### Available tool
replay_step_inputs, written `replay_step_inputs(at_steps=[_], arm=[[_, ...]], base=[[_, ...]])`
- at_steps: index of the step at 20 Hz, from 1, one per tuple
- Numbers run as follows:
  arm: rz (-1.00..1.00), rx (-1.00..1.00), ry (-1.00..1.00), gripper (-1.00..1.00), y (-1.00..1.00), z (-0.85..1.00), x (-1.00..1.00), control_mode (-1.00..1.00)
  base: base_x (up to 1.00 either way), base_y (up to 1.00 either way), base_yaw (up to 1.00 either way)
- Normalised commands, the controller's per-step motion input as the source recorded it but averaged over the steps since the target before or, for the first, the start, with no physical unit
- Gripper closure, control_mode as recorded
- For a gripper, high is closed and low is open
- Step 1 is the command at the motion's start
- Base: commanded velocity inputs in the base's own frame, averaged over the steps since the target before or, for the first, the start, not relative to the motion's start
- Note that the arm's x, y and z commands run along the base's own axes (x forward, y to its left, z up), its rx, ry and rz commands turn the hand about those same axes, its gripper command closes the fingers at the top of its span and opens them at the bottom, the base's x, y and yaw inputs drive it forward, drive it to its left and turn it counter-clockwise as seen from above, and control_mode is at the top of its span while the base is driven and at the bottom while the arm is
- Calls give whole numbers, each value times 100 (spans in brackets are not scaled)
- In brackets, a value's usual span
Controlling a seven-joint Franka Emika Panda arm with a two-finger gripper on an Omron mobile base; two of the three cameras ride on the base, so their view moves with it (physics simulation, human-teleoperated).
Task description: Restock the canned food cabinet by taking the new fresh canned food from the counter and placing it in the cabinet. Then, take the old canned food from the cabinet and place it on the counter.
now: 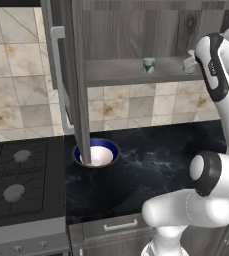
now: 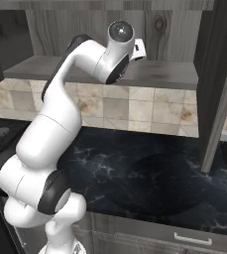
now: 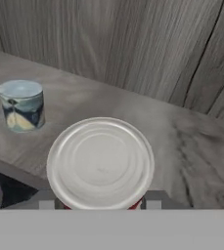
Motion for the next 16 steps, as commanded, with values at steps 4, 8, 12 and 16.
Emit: replay_step_inputs(at_steps=[4, 8, 12, 16], arm=[[-4, 0, 3, 100, 0, -30, 60, -100], [-4, 0, 0, 100, 0, -7, 59, -100], [-5, 0, 0, 100, -2, -8, 51, -100], [-5, 0, 0, 100, -7, -21, 38, -100]], base=[[0, 0, 0], [0, 0, 0], [0, 0, 0], [0, 0, 0]])
